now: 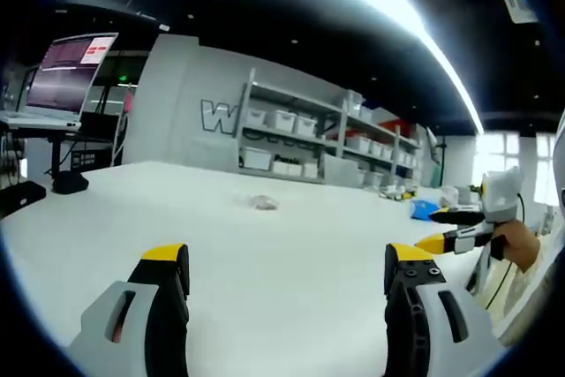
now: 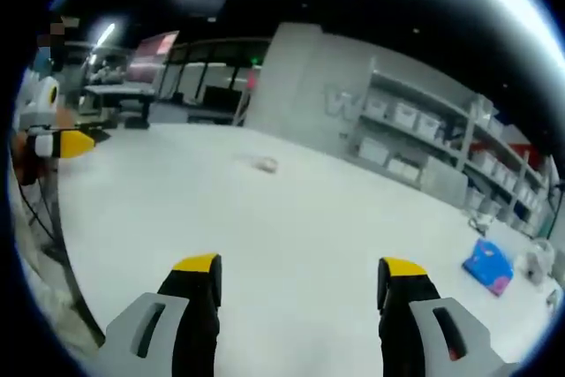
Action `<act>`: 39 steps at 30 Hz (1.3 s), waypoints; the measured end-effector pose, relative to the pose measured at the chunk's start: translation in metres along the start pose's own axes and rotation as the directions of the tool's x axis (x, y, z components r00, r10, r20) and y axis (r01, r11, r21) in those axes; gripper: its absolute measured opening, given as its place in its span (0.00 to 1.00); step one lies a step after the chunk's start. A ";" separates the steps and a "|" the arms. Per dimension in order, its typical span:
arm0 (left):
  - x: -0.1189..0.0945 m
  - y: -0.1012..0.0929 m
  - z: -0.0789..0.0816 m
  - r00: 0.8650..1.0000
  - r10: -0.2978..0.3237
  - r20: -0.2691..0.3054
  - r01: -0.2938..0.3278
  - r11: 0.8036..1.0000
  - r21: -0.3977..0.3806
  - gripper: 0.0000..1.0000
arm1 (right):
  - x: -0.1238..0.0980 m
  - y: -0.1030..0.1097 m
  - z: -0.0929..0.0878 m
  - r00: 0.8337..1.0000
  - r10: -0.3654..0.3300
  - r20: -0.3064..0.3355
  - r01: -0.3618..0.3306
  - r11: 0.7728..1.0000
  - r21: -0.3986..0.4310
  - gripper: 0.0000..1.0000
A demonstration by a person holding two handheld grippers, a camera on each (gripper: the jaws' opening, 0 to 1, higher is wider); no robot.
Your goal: Open the resealable bag by pulling the two sides of the seal apart until the entire bag opening is separated and visibly accessible.
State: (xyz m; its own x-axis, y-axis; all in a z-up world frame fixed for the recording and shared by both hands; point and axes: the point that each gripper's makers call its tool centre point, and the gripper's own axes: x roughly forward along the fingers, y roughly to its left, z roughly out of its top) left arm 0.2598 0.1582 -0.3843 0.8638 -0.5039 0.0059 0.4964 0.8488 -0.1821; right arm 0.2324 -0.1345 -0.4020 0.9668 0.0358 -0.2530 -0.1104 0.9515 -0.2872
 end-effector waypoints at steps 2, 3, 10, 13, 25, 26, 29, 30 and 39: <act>0.001 0.000 0.000 1.000 -0.001 0.000 0.001 1.000 0.000 0.90 | 0.000 0.000 0.000 1.000 -0.001 0.000 0.001 1.000 0.003 0.72; 0.001 -0.001 0.000 1.000 -0.002 0.001 0.002 1.000 0.000 0.90 | 0.000 -0.001 0.000 1.000 -0.001 0.001 0.001 1.000 0.003 0.72; 0.002 -0.001 0.001 1.000 -0.002 0.001 0.002 1.000 0.001 0.90 | 0.001 -0.001 0.001 1.000 0.003 0.002 -0.003 1.000 -0.001 0.72; 0.002 -0.002 0.001 1.000 -0.005 -0.001 0.005 1.000 0.002 0.90 | 0.002 -0.001 0.001 1.000 0.003 -0.001 -0.003 1.000 -0.005 0.72; 0.004 -0.003 0.000 1.000 -0.009 -0.003 0.009 1.000 0.003 0.90 | 0.004 0.000 0.000 1.000 0.010 -0.012 -0.010 1.000 -0.023 0.72; 0.004 -0.003 0.000 1.000 -0.009 -0.003 0.009 1.000 0.004 0.90 | 0.004 0.000 0.001 1.000 0.013 -0.013 -0.013 1.000 -0.026 0.72; 0.003 -0.002 0.000 1.000 -0.008 -0.003 0.008 1.000 0.004 0.90 | 0.005 0.001 0.002 1.000 0.020 -0.013 -0.020 0.999 -0.041 0.72; 0.003 -0.002 0.000 1.000 -0.007 -0.002 0.007 1.000 0.004 0.90 | 0.005 0.002 0.003 1.000 0.022 -0.012 -0.022 0.999 -0.047 0.72; 0.002 -0.002 -0.002 1.000 -0.008 -0.005 0.008 1.000 0.002 0.90 | 0.008 0.005 0.004 0.999 0.046 -0.030 -0.049 0.993 -0.105 0.72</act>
State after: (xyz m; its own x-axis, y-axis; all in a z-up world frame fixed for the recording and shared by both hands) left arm 0.2607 0.1549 -0.3856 0.8591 -0.5118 0.0029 0.5038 0.8447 -0.1804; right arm 0.2406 -0.1288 -0.4020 0.9535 0.0704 -0.2932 -0.1810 0.9114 -0.3696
